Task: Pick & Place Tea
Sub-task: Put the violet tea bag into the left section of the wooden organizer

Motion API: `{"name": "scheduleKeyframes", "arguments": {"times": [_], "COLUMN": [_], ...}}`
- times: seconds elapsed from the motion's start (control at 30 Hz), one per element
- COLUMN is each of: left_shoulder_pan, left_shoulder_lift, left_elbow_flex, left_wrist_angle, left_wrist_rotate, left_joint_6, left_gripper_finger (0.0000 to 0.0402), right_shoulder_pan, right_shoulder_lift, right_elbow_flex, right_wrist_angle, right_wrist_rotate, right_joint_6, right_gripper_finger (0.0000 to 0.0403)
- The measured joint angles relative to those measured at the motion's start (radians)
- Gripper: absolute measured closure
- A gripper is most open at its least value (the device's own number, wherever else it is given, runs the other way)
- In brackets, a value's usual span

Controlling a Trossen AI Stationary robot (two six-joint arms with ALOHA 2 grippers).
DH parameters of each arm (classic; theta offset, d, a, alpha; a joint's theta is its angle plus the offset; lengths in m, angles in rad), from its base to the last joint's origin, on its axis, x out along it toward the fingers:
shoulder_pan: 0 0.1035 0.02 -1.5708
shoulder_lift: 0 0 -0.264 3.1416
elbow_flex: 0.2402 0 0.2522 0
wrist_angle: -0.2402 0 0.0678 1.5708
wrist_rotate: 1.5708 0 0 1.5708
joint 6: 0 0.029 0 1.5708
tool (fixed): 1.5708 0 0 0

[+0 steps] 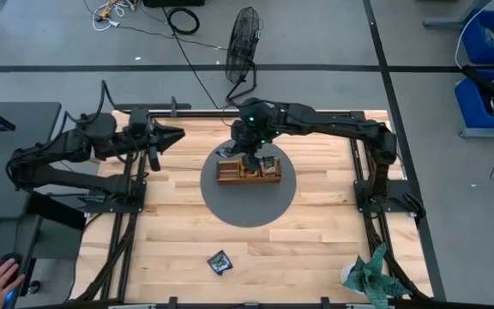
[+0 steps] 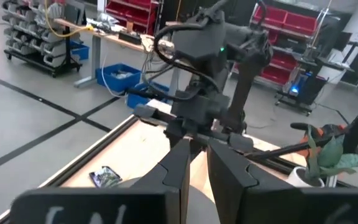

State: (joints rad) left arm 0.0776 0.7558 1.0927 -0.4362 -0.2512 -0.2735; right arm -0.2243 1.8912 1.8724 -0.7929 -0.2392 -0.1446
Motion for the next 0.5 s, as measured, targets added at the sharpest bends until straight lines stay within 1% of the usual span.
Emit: {"name": "scheduleKeyframes", "arguments": {"times": [0.17,0.5], "left_shoulder_pan": [0.000,0.000], "left_shoulder_lift": [-0.012,-0.012], "left_elbow_flex": [0.000,0.000], "left_wrist_angle": [-0.044,-0.041], "left_wrist_rotate": [-0.001,-0.001], "left_joint_6": [-0.003,-0.003], "left_gripper_finger": [0.0344,0.0344], "right_shoulder_pan": [-0.017,-0.026], "right_shoulder_lift": [0.060,0.152], "right_elbow_flex": [0.013,0.013], "right_wrist_angle": [-0.023,-0.104], "right_wrist_rotate": [-0.013,-0.014], "right_joint_6": [-0.018,-0.083], "right_gripper_finger": [0.0403,0.0403]}}
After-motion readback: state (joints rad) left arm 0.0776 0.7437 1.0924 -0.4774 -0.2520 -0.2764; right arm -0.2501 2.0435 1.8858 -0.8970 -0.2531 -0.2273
